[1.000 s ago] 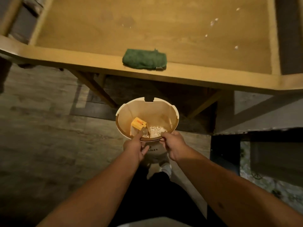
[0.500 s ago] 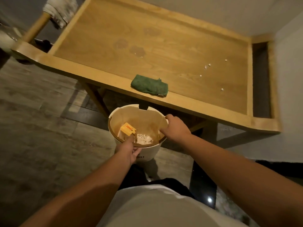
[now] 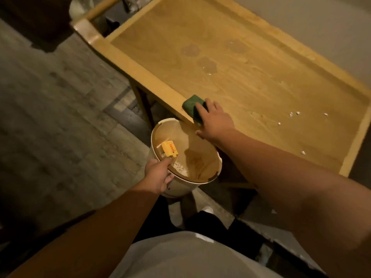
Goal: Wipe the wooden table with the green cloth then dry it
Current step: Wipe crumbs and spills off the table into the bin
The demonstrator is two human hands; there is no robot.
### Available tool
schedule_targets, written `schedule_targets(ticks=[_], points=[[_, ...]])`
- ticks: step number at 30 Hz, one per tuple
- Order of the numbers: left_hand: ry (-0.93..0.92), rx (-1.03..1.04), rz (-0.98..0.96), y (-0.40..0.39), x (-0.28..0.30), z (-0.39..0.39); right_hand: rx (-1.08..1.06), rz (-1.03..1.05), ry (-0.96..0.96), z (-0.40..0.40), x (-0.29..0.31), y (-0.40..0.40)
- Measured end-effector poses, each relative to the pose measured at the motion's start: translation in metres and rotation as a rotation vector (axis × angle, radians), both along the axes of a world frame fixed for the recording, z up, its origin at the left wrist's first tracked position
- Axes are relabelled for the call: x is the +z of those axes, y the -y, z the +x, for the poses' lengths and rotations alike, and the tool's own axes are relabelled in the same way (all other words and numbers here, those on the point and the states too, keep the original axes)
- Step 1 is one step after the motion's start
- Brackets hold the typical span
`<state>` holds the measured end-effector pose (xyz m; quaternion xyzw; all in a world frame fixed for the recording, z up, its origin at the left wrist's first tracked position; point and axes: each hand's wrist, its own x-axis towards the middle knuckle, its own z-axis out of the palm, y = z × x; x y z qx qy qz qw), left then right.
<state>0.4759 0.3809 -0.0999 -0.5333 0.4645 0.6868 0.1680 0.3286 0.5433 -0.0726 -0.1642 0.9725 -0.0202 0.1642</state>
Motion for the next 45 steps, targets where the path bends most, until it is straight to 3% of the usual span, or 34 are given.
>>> schedule_targets(ticks=[5,12,17,26,32,38,41,45], points=[[-0.024,0.143,-0.037,-0.028,-0.005,0.007,0.135,0.0,0.115,-0.024,-0.019,-0.009],[-0.065,0.227,-0.021,-0.072,-0.006,0.026,0.211,-0.077,-0.088,0.003,-0.02,-0.013],[-0.049,0.221,-0.014,-0.093,-0.006,0.036,0.28,-0.125,-0.097,0.022,-0.018,-0.036],[0.063,0.131,-0.078,-0.14,-0.009,0.045,-0.064,-0.438,-0.063,0.06,-0.001,-0.128],[0.074,0.058,-0.091,-0.171,-0.011,0.046,-0.27,-0.406,-0.168,0.068,0.012,-0.218],[0.081,0.038,-0.09,-0.178,-0.019,0.049,-0.61,-0.397,-0.282,0.079,0.012,-0.314],[0.063,0.032,-0.114,-0.178,-0.02,0.048,-0.781,-0.348,-0.18,0.087,-0.003,-0.343],[0.043,0.016,-0.128,-0.178,-0.019,0.045,-0.687,-0.202,-0.022,0.099,-0.025,-0.342]])
